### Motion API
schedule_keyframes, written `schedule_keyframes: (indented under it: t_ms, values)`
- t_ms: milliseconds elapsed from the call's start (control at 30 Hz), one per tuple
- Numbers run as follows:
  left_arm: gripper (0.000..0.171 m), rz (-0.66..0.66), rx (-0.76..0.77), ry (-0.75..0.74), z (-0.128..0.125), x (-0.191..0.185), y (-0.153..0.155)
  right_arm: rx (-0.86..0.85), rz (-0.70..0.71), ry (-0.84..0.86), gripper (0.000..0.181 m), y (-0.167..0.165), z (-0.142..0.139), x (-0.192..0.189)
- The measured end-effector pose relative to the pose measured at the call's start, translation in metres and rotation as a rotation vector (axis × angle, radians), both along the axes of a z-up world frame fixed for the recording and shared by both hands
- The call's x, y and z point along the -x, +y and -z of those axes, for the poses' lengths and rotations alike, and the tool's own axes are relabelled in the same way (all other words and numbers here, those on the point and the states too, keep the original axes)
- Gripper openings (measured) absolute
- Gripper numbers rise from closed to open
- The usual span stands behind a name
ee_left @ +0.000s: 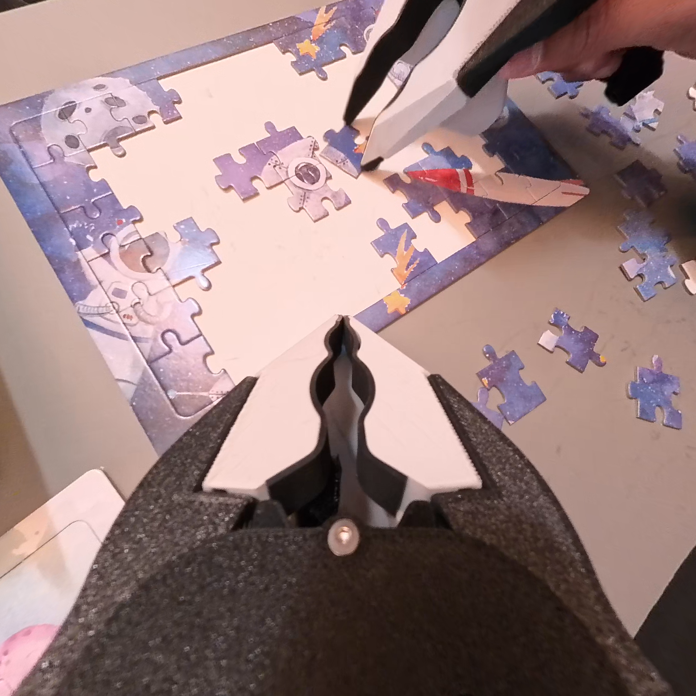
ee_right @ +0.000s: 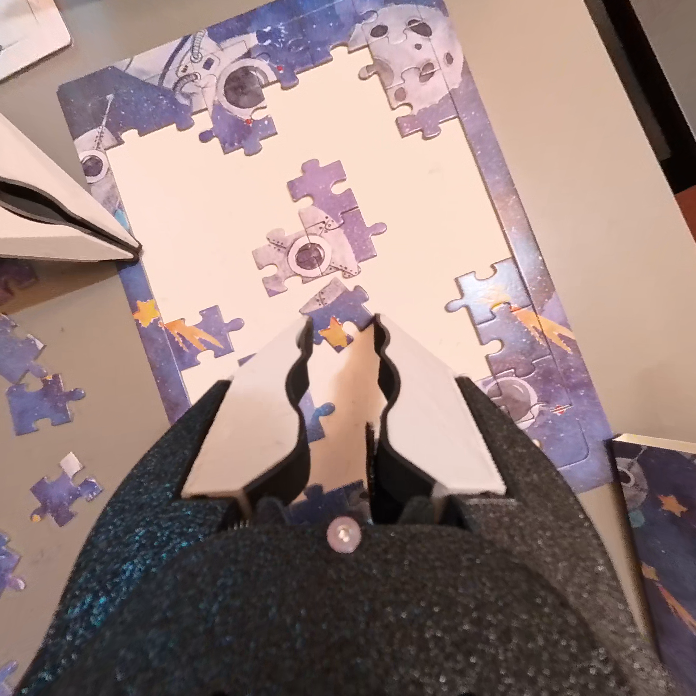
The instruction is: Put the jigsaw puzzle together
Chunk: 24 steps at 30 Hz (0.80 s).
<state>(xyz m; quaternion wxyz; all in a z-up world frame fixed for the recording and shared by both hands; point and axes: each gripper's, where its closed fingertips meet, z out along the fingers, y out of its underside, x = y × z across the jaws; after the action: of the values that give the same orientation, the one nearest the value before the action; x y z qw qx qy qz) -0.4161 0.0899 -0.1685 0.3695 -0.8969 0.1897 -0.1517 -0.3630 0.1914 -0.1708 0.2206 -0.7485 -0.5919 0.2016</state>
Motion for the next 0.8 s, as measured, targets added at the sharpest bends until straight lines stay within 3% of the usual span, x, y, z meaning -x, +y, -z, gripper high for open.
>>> schedule_keyframes:
  t_ms: [100, 167, 233, 367, 467, 800]
  values:
    - [0.0, -0.03, 0.013, -0.039, -0.002, 0.003, 0.001, -0.007, 0.009, -0.005, 0.027, 0.001, -0.002, -0.002]
    - [0.003, -0.062, -0.013, -0.102, -0.012, 0.007, 0.005, -0.018, 0.004, 0.013, 0.001, -0.001, -0.007, -0.002]
    - [0.003, -0.101, -0.035, -0.175, -0.022, 0.014, 0.008, -0.014, -0.001, 0.016, 0.0, -0.003, -0.009, -0.001]
    - [0.003, -0.16, -0.047, -0.238, -0.028, 0.033, 0.011, -0.041, 0.002, -0.002, 0.017, -0.001, -0.014, -0.006]
    - [0.002, -0.151, -0.008, -0.228, -0.02, 0.034, 0.008, 0.005, 0.005, -0.034, 0.041, -0.008, -0.01, -0.005]
    - [0.001, -0.106, 0.005, -0.124, -0.009, 0.025, 0.005, 0.013, 0.246, 0.014, 0.045, -0.01, -0.001, 0.008]
